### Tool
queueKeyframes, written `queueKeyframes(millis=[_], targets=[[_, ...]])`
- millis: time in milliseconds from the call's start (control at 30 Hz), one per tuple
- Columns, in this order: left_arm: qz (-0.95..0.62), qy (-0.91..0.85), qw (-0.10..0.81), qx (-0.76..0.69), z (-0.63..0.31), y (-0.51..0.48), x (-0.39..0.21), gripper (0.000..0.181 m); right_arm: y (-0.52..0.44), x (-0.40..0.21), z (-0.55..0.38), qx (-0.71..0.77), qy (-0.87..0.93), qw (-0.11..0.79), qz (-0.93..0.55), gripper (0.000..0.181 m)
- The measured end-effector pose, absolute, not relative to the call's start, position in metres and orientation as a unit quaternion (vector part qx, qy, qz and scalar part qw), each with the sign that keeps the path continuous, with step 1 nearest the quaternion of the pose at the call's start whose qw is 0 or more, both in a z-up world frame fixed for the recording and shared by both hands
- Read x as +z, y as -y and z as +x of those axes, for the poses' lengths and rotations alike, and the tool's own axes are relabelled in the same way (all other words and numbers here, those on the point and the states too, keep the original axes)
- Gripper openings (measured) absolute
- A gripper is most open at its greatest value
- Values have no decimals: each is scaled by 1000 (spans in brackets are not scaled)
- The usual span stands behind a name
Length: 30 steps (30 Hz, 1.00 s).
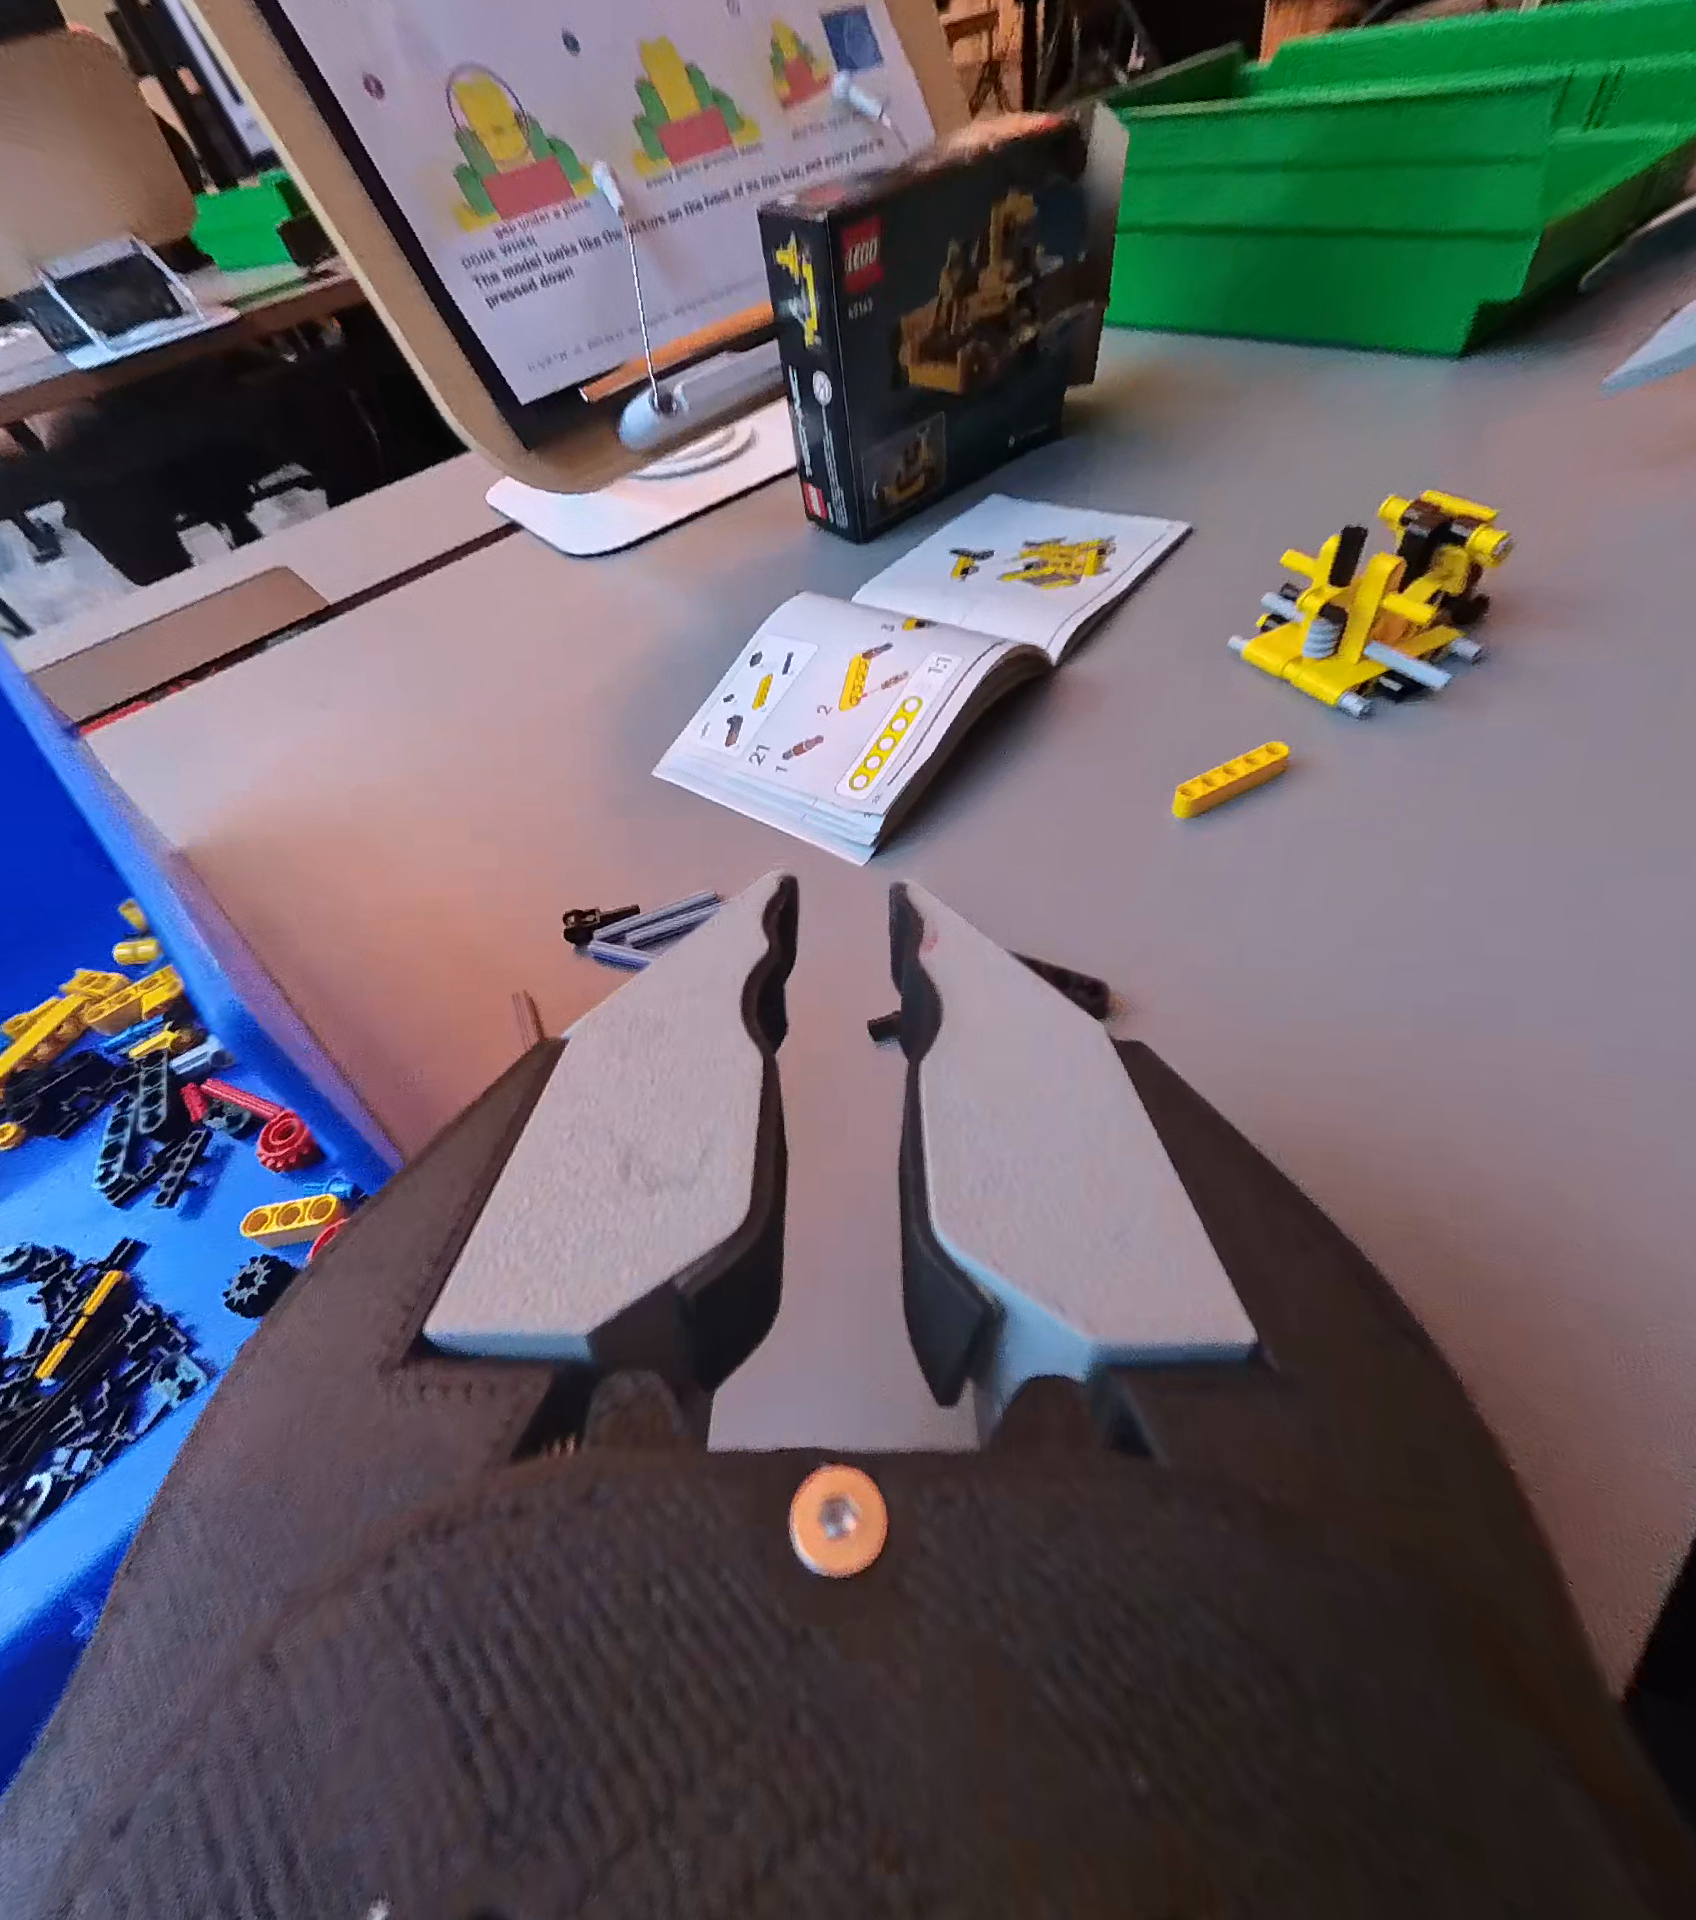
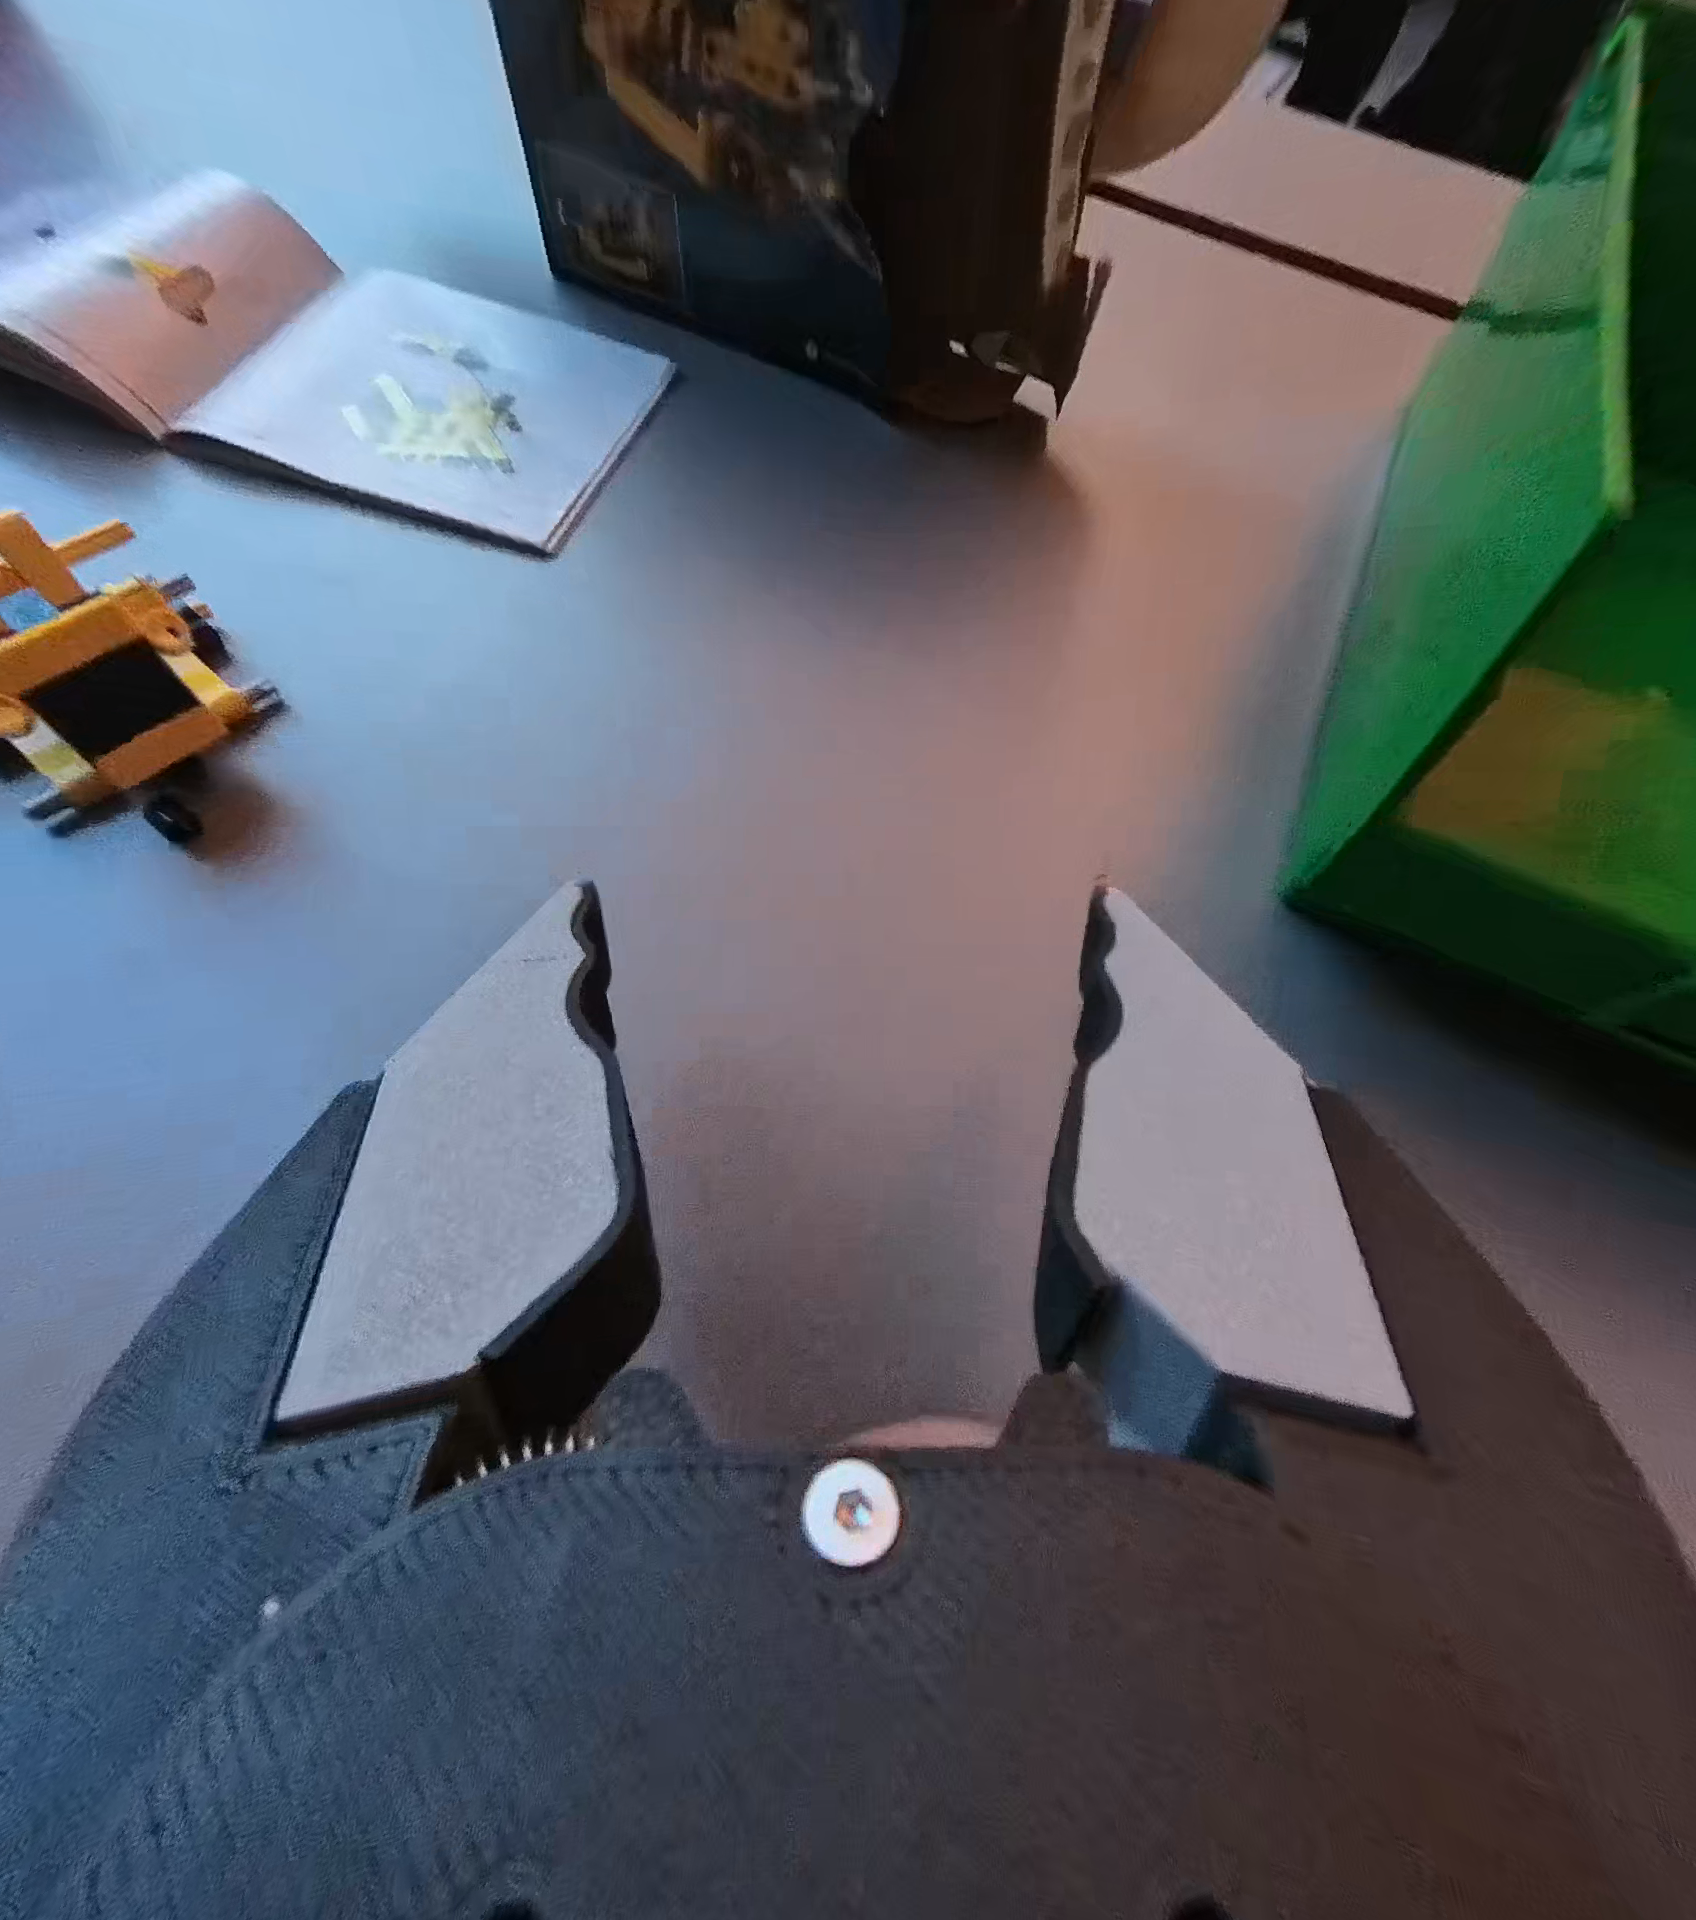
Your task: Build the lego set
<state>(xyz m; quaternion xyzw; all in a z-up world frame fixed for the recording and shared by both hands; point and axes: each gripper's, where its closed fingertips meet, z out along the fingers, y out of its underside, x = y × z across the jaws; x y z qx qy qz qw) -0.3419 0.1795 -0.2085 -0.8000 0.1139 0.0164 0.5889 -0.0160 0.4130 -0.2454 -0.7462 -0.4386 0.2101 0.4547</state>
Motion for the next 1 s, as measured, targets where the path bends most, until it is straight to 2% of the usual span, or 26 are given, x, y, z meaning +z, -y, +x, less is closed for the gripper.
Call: queueKeyframes(millis=[67,133,333,500,533,700,933,1000], targets=[[-804,-116,582,30,-342,-181,-211,15,-418,-259,-16,173,446,429,-767,86],[-808,-114,577,38,-344,-182,-213,16,-422,-270,-21,155,448,402,-783,91],[-817,-126,559,67,-343,-184,-220,15,-425,-282,-35,189,447,345,-803,88],[-834,-128,528,89,-345,-188,-230,16,-424,-282,-36,184,445,348,-804,76],[-836,-128,526,91,-346,-188,-231,17,-425,-282,-35,179,438,350,-808,82],[-846,-113,512,92,-351,-190,-236,24,-430,-294,-24,151,399,323,-845,159],[-890,-121,426,107,-350,-191,-265,29,-428,-294,-7,136,345,333,-867,156],[-895,-127,412,114,-348,-191,-270,23,-429,-294,-7,136,342,333,-868,157]])
